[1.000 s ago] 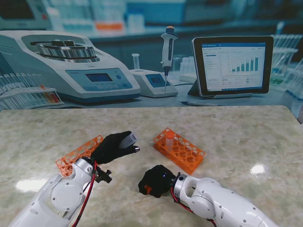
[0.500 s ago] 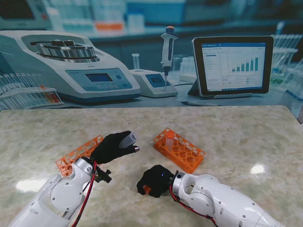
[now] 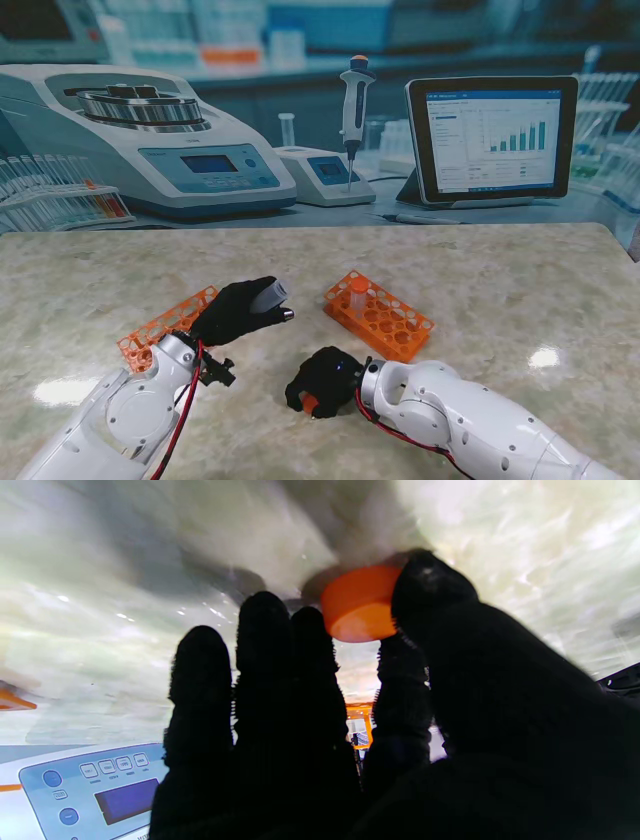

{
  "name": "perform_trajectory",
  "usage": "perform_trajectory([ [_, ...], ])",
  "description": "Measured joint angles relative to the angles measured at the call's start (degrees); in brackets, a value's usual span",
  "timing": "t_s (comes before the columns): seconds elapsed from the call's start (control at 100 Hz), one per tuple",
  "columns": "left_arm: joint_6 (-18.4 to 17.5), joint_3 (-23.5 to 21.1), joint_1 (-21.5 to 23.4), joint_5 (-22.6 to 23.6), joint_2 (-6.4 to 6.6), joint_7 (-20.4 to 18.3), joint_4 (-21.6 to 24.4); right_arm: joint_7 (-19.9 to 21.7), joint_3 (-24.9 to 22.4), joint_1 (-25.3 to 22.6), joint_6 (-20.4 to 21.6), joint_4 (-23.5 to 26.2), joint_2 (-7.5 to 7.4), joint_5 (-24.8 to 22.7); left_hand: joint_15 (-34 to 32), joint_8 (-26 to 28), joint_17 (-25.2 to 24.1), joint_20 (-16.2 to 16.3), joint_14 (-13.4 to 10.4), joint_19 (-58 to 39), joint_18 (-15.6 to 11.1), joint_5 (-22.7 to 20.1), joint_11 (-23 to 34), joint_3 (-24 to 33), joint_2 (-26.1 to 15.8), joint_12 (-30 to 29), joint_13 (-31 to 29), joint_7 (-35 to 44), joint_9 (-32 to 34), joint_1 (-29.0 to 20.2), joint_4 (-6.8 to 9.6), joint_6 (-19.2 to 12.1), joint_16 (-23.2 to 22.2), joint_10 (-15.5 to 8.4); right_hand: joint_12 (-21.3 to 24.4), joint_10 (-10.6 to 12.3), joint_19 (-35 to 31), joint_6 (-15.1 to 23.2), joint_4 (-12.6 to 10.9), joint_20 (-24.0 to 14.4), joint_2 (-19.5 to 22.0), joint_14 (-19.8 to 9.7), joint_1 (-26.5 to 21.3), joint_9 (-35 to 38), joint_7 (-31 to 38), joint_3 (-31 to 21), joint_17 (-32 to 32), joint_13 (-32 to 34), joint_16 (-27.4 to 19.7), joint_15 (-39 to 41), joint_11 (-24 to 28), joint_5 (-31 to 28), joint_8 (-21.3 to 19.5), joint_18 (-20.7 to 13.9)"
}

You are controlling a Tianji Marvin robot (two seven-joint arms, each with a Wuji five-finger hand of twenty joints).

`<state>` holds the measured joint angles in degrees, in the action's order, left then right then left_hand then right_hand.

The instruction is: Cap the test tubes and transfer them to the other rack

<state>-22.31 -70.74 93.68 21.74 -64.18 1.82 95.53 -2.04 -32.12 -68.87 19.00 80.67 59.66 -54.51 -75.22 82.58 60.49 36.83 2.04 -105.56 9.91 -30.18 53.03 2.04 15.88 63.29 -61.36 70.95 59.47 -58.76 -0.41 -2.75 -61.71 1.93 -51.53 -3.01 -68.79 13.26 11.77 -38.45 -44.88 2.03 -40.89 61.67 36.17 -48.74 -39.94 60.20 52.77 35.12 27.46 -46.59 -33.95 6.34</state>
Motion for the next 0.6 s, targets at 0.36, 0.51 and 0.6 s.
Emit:
perform_trajectory([
  [0.36,0.0,-0.1,0.0,0.0,0.00,0.1,0.0,0.0,1.8,1.1,-1.8,-0.1,0.17,0.4,0.0,0.0,0.0,0.0,0.0,0.0,0.0,0.0,0.0,0.0,0.0,0.0,0.0,0.0,0.0,0.0,0.00,0.0,0.0,0.0,0.1,-0.3,0.0,0.9,1.0,0.1,-1.5,0.0,-0.5,1.8,6.7,-0.8,-5.7,4.4,1.3,-0.4,1.5,0.6,2.7,-0.5],
  [0.51,0.0,-0.1,0.0,0.0,0.00,0.1,0.0,-0.4,2.8,2.1,-1.8,-1.3,0.70,2.2,0.0,0.0,0.0,0.0,0.0,0.0,0.0,0.0,0.0,0.0,0.0,0.0,0.0,0.0,0.0,0.0,0.00,0.0,0.0,0.0,0.0,-0.5,0.0,1.1,2.4,0.1,-2.0,0.4,0.1,4.0,7.2,-1.6,-8.2,7.3,1.3,0.5,2.1,-0.9,3.4,-0.4],
  [0.6,0.0,-0.2,0.1,0.1,0.00,0.1,0.0,-0.4,3.1,2.4,-1.8,-1.7,0.89,2.9,0.0,0.0,0.0,0.0,0.0,0.0,0.0,0.0,0.0,0.0,0.0,0.0,0.0,0.0,0.0,0.0,0.00,0.0,0.0,0.0,0.0,-1.2,0.0,1.1,2.4,0.1,-2.0,1.0,0.1,4.7,7.1,-1.9,-8.8,7.5,1.3,1.7,2.1,-1.8,3.1,0.2],
])
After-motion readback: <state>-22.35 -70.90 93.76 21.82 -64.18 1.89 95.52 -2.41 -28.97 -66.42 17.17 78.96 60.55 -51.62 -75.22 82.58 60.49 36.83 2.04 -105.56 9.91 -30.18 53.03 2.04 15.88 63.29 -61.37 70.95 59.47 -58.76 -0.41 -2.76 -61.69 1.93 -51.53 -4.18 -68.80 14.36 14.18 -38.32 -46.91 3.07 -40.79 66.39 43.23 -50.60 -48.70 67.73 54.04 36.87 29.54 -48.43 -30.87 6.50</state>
